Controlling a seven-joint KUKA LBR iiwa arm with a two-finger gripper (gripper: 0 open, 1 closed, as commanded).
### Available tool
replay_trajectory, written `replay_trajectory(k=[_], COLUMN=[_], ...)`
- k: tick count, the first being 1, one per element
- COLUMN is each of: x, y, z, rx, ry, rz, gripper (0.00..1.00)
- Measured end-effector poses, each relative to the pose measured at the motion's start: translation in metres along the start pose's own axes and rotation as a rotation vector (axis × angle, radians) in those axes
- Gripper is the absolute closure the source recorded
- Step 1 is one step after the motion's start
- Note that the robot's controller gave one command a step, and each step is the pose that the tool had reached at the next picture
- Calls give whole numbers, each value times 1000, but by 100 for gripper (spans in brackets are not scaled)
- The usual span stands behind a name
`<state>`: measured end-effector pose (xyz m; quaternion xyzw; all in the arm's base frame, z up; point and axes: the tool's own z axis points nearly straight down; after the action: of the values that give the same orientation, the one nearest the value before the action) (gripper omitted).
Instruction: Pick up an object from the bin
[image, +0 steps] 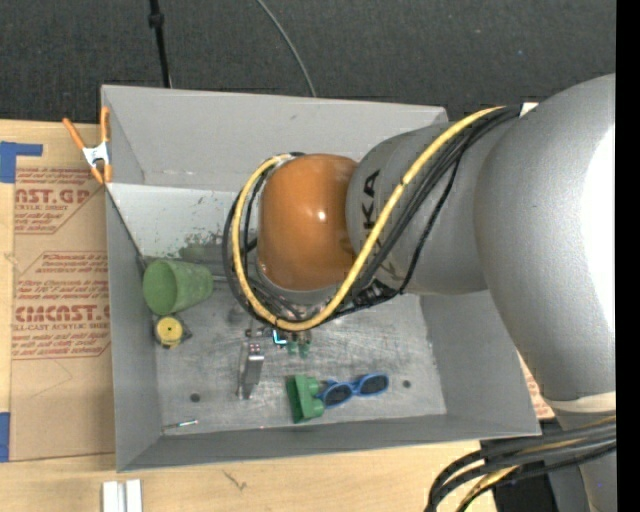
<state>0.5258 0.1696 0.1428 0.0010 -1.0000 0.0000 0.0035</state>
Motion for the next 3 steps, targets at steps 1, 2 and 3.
replay_trajectory(k=[1,2,3], x=[-58,-46,-56], y=[68,78,79], z=[75,42,42], rx=[5,0,2], ry=[24,-9,-10], rz=[-362,-474,-794], gripper=[0,0,0])
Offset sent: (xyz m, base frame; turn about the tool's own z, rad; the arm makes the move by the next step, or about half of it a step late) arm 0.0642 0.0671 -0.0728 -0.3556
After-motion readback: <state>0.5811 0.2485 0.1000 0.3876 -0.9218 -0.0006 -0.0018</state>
